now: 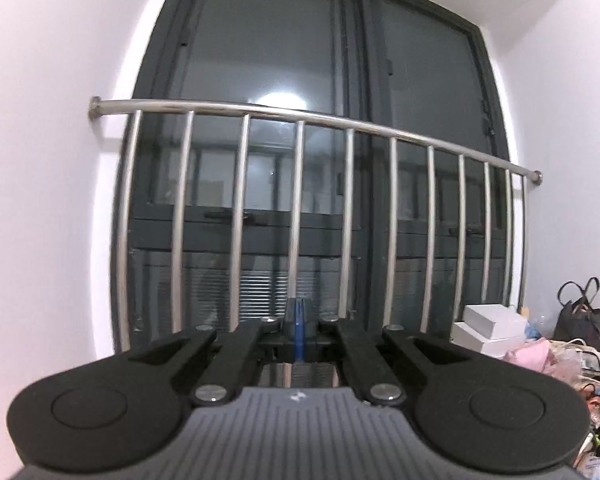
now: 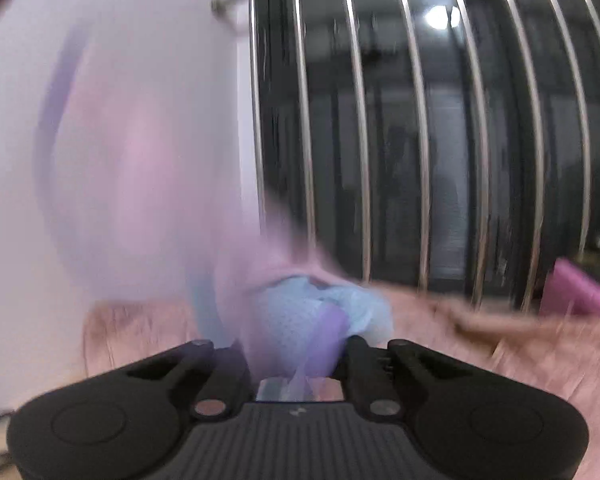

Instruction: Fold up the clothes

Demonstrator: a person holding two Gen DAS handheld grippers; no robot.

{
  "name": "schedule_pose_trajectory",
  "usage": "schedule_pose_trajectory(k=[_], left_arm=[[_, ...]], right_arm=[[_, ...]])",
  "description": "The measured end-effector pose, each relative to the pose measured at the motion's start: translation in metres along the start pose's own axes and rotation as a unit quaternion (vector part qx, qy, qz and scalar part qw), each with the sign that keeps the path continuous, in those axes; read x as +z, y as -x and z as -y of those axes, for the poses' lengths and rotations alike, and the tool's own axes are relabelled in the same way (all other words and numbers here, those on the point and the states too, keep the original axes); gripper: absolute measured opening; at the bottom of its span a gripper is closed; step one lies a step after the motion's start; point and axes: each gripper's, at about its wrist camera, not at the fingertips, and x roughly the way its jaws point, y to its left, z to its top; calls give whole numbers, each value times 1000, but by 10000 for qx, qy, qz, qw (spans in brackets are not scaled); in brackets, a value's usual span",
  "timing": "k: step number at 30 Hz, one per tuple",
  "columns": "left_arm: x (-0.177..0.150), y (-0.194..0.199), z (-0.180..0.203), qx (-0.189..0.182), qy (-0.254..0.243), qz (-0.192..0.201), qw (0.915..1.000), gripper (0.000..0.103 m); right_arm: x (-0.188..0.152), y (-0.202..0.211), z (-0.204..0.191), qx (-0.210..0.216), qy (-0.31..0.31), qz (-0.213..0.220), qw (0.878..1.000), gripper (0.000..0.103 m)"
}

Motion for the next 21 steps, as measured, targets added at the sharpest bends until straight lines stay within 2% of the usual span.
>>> schedule_pose_trajectory(k=[4, 7, 9, 10, 11, 13, 15, 16, 17, 18, 19, 21], left_arm=[[-38, -23, -13, 37, 11, -475, 9989, 0], [-83, -48, -20, 53, -22, -971, 9953, 0], [-116, -67, -26, 40, 8, -1353, 9908, 0], [-133, -77, -29, 37, 81, -1550, 9879, 0], [-151, -86, -32, 35, 156, -1747, 9845, 0], [-186, -101, -34, 26, 155, -2150, 9765, 3], [-220, -108, -34, 51, 147, -2401, 9706, 7], [-237, -111, -33, -1, 132, -2536, 9672, 16], [-255, -113, -32, -54, 117, -2670, 9636, 30], [-269, -114, -29, -142, 53, -2765, 9609, 36], [-284, -114, -27, -232, -12, -2858, 9580, 39], [-309, -114, -21, -267, -199, -2953, 9548, 39]], right_arm=[[38, -11, 24, -131, -107, -74, 9998, 3], [58, -47, 53, 177, -449, -661, 9966, 3], [58, -79, 75, 343, -726, -1137, 9903, 3], [55, -97, 88, 290, -838, -1381, 9864, 3], [48, -118, 103, 8, -905, -1639, 9823, 4], [23, -159, 134, -725, -975, -2253, 9667, 11], [-6, -178, 150, -1476, -713, -2730, 9479, 25], [-20, -182, 155, -1759, -588, -2851, 9404, 28], [-29, -174, 155, -1831, -514, -2775, 9417, 34], [-34, -164, 154, -1780, -520, -2661, 9460, 38], [-36, -152, 153, -1677, -578, -2508, 9516, 39], [-44, -124, 142, -1404, -606, -2307, 9609, 48]])
